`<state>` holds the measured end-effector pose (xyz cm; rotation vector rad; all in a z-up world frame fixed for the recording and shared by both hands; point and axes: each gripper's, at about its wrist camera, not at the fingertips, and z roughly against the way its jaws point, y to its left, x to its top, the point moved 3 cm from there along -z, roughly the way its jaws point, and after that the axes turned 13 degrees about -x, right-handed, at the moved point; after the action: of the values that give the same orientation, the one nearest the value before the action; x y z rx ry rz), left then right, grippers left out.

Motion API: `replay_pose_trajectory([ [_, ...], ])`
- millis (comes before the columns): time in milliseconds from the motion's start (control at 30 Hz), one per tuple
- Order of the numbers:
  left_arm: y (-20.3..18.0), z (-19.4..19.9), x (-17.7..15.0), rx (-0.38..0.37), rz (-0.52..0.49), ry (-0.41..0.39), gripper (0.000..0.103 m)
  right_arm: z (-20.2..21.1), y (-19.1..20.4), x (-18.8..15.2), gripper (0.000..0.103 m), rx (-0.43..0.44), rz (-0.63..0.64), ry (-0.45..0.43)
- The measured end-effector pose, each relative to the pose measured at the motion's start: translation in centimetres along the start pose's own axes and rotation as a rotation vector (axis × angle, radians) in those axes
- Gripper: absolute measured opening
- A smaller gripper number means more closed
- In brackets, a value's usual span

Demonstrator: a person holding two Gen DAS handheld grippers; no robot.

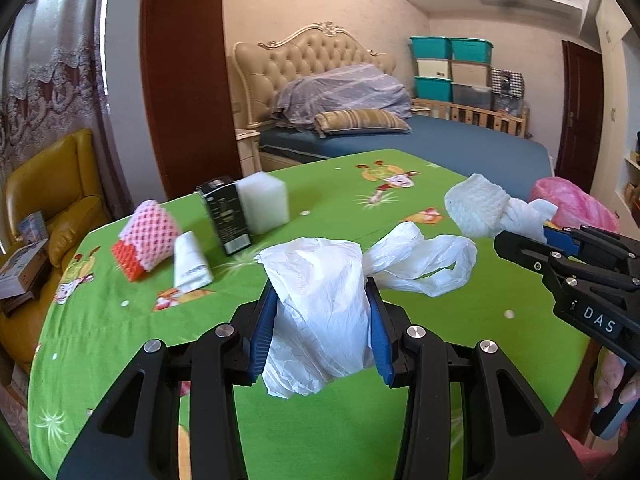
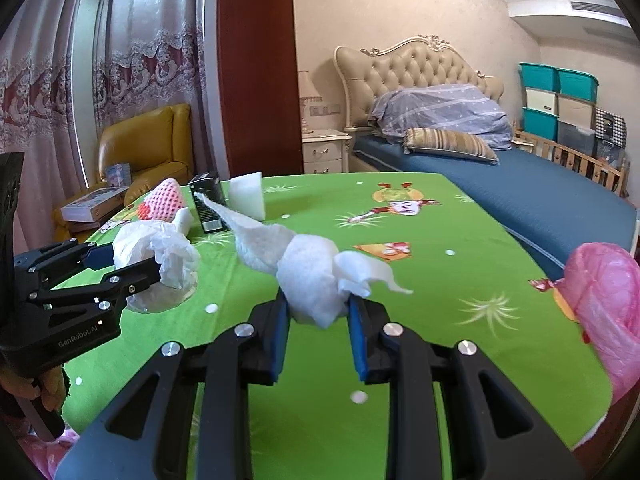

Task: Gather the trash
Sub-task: 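Lift the plastic bag and tissue and carry both to the pink wastebasket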

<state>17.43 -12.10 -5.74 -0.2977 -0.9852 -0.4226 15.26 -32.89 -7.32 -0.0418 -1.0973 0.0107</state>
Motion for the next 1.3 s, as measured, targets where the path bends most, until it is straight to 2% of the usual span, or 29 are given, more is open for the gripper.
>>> replay_pose_trajectory([
  [467,-6.5,-2.7,2.2,-0.131,-0.059,0.031,0.040,2.3,-7.5,-0.8,0.026,-0.081,-0.090,-0.034],
  [667,-9.4,-4.1,3.4,-0.184,-0.084,0.040,0.040,2.9,-12.0,-1.2,0.026,-0.153,-0.136,-0.042],
  [1133,-18.9,-9.1,5.6,-0.364,-0.186,0.091,0.040,4.0,-21.5,-3.1,0.027,-0.329,-0.210,-0.047],
  [1300,-22.5,-11.2,7.4,-0.435,-0.207,0.104,0.040,4.5,-25.9,-3.9,0.027,-0.403,-0.248,-0.047],
])
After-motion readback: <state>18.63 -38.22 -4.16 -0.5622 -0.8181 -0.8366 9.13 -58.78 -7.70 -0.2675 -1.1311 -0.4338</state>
